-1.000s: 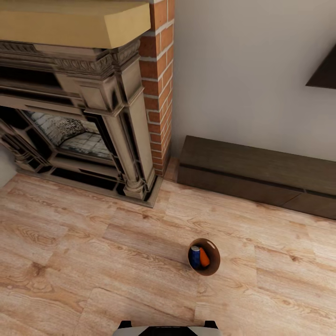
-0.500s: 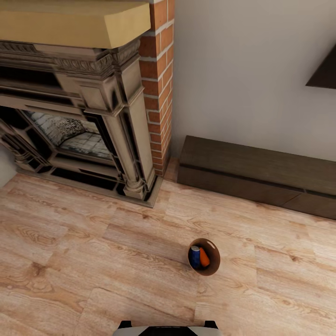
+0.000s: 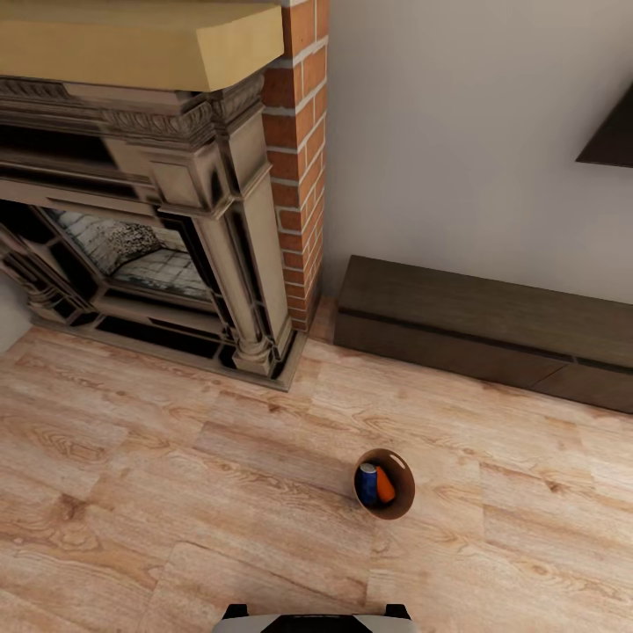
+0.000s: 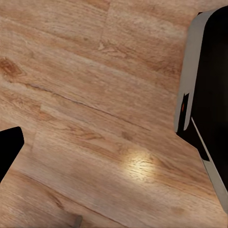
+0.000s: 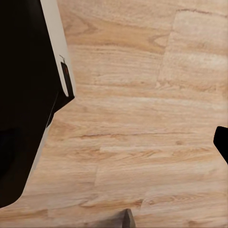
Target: Put the three can of soda from the living room inside the tash can in the kitchen.
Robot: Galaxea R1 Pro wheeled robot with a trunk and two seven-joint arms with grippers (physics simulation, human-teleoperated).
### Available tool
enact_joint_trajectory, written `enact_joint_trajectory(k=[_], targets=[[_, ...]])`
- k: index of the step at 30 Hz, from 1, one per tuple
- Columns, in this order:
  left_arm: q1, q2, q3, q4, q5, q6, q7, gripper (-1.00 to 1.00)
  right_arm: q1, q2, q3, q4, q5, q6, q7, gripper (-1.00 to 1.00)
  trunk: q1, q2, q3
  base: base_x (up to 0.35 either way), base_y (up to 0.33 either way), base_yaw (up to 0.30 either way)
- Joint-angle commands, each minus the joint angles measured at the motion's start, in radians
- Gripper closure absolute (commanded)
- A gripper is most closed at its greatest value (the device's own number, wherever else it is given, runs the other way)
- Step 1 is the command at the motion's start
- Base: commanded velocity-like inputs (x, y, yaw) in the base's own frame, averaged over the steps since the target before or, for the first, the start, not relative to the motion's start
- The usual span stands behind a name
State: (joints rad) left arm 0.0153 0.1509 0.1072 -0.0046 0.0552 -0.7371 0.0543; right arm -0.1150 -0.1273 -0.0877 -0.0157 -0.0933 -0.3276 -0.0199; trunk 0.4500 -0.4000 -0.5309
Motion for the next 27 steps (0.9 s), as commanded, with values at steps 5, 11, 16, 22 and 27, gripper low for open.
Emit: enact_joint_trajectory(k=[5, 11, 16, 22, 27], targets=[[0.000, 0.000, 0.000, 0.001, 0.000, 0.000, 0.000, -1.00, 0.000, 0.000, -0.001, 0.008, 0.000, 0.002, 0.000, -1.00, 0.000, 0.000, 0.000, 0.000, 0.000, 0.000], [0.000, -0.001, 0.000, 0.001, 0.002, 0.001, -0.001, -1.00, 0.000, 0.000, 0.000, 0.011, 0.000, 0.002, 0.000, -1.00, 0.000, 0.000, 0.000, 0.000, 0.000, 0.000], [0.000, -0.001, 0.000, 0.001, 0.002, 0.001, -0.001, -1.00, 0.000, 0.000, 0.000, 0.011, 0.000, 0.002, 0.000, -1.00, 0.000, 0.000, 0.000, 0.000, 0.000, 0.000], [0.000, -0.001, 0.000, 0.001, 0.002, 0.001, -0.001, -1.00, 0.000, 0.001, 0.000, 0.011, 0.000, 0.002, 0.000, -1.00, 0.000, 0.000, 0.000, 0.000, 0.000, 0.000], [0.000, -0.001, 0.000, 0.000, 0.002, 0.001, -0.001, -1.00, 0.000, 0.000, 0.000, 0.011, 0.000, 0.002, 0.000, -1.00, 0.000, 0.000, 0.000, 0.000, 0.000, 0.000]])
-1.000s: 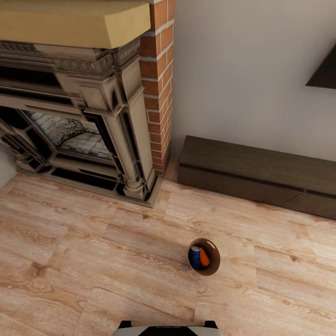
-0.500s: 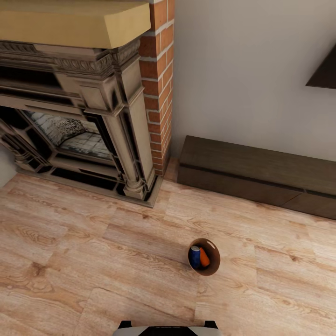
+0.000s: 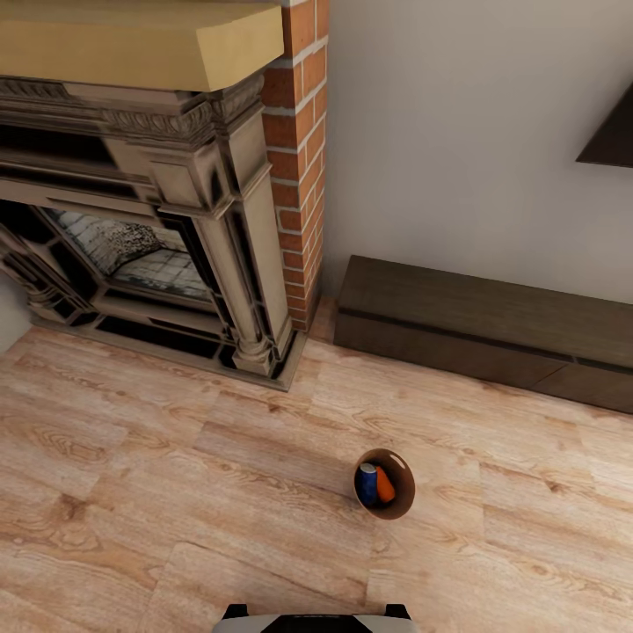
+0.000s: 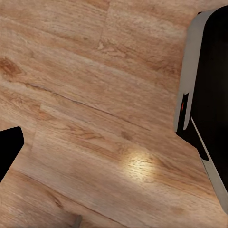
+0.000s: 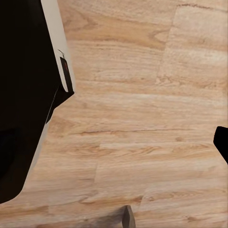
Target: Put the three can of soda from the living room inside the tash can in the kitchen.
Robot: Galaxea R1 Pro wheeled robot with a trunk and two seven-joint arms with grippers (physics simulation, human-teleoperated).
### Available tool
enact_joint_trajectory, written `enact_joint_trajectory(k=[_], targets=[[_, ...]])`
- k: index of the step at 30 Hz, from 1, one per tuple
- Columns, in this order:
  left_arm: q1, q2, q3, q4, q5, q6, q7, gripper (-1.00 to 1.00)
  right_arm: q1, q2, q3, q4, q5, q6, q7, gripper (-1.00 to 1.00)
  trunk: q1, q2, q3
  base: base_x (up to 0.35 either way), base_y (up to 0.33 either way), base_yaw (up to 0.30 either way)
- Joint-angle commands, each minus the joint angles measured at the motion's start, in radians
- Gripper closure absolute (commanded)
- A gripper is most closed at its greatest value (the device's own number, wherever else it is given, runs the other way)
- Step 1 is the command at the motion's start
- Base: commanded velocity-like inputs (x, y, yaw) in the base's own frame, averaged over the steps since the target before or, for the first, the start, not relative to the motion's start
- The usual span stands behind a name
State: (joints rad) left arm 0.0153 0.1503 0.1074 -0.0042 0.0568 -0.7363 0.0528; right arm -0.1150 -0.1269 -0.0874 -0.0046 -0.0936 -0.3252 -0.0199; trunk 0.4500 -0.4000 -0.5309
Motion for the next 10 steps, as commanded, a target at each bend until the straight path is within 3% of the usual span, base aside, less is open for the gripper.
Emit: enact_joint_trajectory(k=[1, 10], targets=[[0.000, 0.000, 0.000, 0.000, 0.000, 0.000, 0.000, -1.00, 0.000, 0.000, 0.000, 0.000, 0.000, 0.000, 0.000, -1.00, 0.000, 0.000, 0.000, 0.000, 0.000, 0.000], [0.000, 0.000, 0.000, 0.001, 0.000, 0.000, 0.000, -1.00, 0.000, 0.000, 0.000, 0.000, 0.000, 0.001, 0.000, -1.00, 0.000, 0.000, 0.000, 0.000, 0.000, 0.000]])
